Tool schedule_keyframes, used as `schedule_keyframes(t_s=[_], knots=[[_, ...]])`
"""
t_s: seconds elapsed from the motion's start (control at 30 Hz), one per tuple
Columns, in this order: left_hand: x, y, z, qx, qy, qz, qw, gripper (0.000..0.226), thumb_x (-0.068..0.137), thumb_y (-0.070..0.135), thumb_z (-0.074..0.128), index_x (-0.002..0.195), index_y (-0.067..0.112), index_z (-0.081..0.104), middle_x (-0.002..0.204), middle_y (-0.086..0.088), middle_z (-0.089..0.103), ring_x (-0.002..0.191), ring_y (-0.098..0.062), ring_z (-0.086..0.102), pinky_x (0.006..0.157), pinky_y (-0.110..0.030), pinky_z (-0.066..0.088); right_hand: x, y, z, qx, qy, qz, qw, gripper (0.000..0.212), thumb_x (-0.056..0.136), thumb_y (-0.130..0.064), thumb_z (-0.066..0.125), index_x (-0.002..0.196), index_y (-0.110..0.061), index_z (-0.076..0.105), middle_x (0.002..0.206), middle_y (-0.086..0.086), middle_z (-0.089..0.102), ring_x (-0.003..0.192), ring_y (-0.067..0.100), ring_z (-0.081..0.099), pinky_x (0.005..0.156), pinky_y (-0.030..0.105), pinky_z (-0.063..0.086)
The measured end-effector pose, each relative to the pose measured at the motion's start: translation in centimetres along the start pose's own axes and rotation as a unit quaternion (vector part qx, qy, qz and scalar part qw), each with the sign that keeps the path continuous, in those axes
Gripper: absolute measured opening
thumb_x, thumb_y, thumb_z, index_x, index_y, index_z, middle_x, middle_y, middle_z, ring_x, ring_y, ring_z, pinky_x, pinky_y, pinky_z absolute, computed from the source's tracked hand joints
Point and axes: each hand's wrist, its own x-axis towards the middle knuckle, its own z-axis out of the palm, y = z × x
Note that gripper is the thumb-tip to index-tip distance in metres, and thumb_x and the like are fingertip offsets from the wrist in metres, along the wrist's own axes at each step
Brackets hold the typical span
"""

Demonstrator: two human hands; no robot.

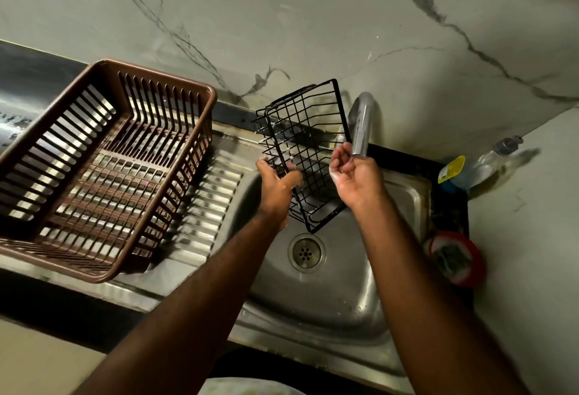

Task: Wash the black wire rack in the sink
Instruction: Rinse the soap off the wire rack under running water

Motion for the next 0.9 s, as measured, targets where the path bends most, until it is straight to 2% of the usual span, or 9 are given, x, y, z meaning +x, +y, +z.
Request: schedule_keyframes(t_s=[0.13, 0.23, 0.33, 0.47, 0.5, 0.57, 0.7, 0.8, 0.9], knots=[[-0.1, 0.5, -0.1, -0.031, 0.01, -0.002, 0.999, 0.057, 0.074, 0.002, 0.059, 0.12, 0.024, 0.034, 0.114, -0.011, 0.05, 0.105, -0.024, 0.048, 0.097, -0.043, 0.048, 0.5, -0.1, 0.9, 0.065, -0.007, 0.02, 0.998, 0.017, 0.093, -0.004, 0.049, 0.086, -0.006, 0.065, 0.079, 0.008, 0.066, 0.07, 0.014, 0.059, 0.062, 0.02, 0.04], [-0.4, 1.1, -0.1, -0.041, 0.018, -0.02, 0.999, 0.074, 0.067, 0.014, 0.069, 0.129, 0.025, 0.03, 0.144, -0.026, 0.042, 0.128, -0.033, 0.046, 0.114, -0.058, 0.039, 0.4, 0.0, 1.1, 0.085, -0.015, 0.026, 0.996, 0.017, 0.091, -0.005, 0.049, 0.08, -0.006, 0.062, 0.074, 0.008, 0.064, 0.068, 0.015, 0.058, 0.062, 0.021, 0.039], [-0.4, 1.1, 0.1, -0.032, 0.013, -0.042, 0.999, 0.099, 0.058, 0.026, 0.072, 0.143, 0.026, 0.022, 0.158, -0.031, 0.026, 0.144, -0.044, 0.033, 0.115, -0.065, 0.034, 0.8, -0.2, 0.9, 0.069, -0.03, 0.032, 0.997, 0.013, 0.089, -0.004, 0.053, 0.084, -0.002, 0.064, 0.082, 0.013, 0.067, 0.077, 0.02, 0.066, 0.067, 0.024, 0.051], [-0.5, 1.1, 0.3, -0.027, 0.01, -0.041, 0.999, 0.097, 0.057, 0.022, 0.069, 0.142, 0.023, 0.022, 0.153, -0.03, 0.032, 0.14, -0.043, 0.037, 0.114, -0.067, 0.034, 1.5, -0.9, 0.1, -0.052, -0.044, 0.05, 0.996, 0.029, 0.091, 0.019, 0.042, 0.096, 0.002, 0.065, 0.112, 0.023, 0.06, 0.112, 0.032, 0.062, 0.096, 0.034, 0.056], [-0.3, 0.8, 0.2, -0.028, 0.012, -0.039, 0.999, 0.098, 0.057, 0.021, 0.068, 0.144, 0.024, 0.022, 0.155, -0.032, 0.029, 0.142, -0.046, 0.035, 0.114, -0.068, 0.033, 1.5, -1.1, -0.2, -0.088, -0.06, 0.061, 0.992, 0.041, 0.087, 0.026, 0.035, 0.1, 0.002, 0.065, 0.12, 0.025, 0.056, 0.12, 0.035, 0.056, 0.097, 0.035, 0.056], [-0.3, 0.9, 0.2, -0.022, 0.008, -0.051, 0.998, 0.105, 0.056, 0.023, 0.07, 0.148, 0.027, 0.019, 0.158, -0.034, 0.022, 0.145, -0.05, 0.028, 0.115, -0.069, 0.031, 1.3, -1.4, -0.5, -0.157, -0.082, 0.076, 0.981, 0.049, 0.081, 0.033, 0.034, 0.104, 0.0, 0.062, 0.13, 0.029, 0.05, 0.126, 0.04, 0.052, 0.079, 0.031, 0.061], [-0.7, 1.6, 0.4, -0.006, 0.001, -0.058, 0.998, 0.091, 0.065, 0.013, 0.065, 0.143, 0.032, 0.021, 0.154, -0.026, 0.029, 0.14, -0.041, 0.036, 0.115, -0.064, 0.034, 0.9, -1.6, -1.2, -0.282, -0.058, 0.019, 0.958, 0.037, 0.079, 0.029, 0.056, 0.098, -0.002, 0.062, 0.105, 0.016, 0.066, 0.096, 0.021, 0.071, 0.071, 0.019, 0.059], [-0.7, 1.6, 0.5, 0.007, 0.007, -0.056, 0.998, 0.074, 0.07, 0.009, 0.063, 0.129, 0.032, 0.026, 0.143, -0.018, 0.038, 0.133, -0.033, 0.042, 0.113, -0.06, 0.037, 1.8, -1.2, -2.2, -0.413, -0.034, -0.065, 0.908, 0.034, 0.067, 0.012, 0.082, 0.092, -0.003, 0.065, 0.083, 0.005, 0.066, 0.084, 0.016, 0.07, 0.083, 0.03, 0.061], [-0.7, 1.6, 0.5, 0.013, 0.007, -0.057, 0.998, 0.078, 0.07, 0.011, 0.063, 0.135, 0.032, 0.025, 0.148, -0.025, 0.036, 0.136, -0.038, 0.041, 0.113, -0.061, 0.038, 2.6, -1.1, -2.7, -0.493, -0.035, -0.13, 0.86, 0.026, 0.066, -0.002, 0.089, 0.085, -0.006, 0.071, 0.085, 0.006, 0.074, 0.089, 0.022, 0.074, 0.085, 0.038, 0.06]])
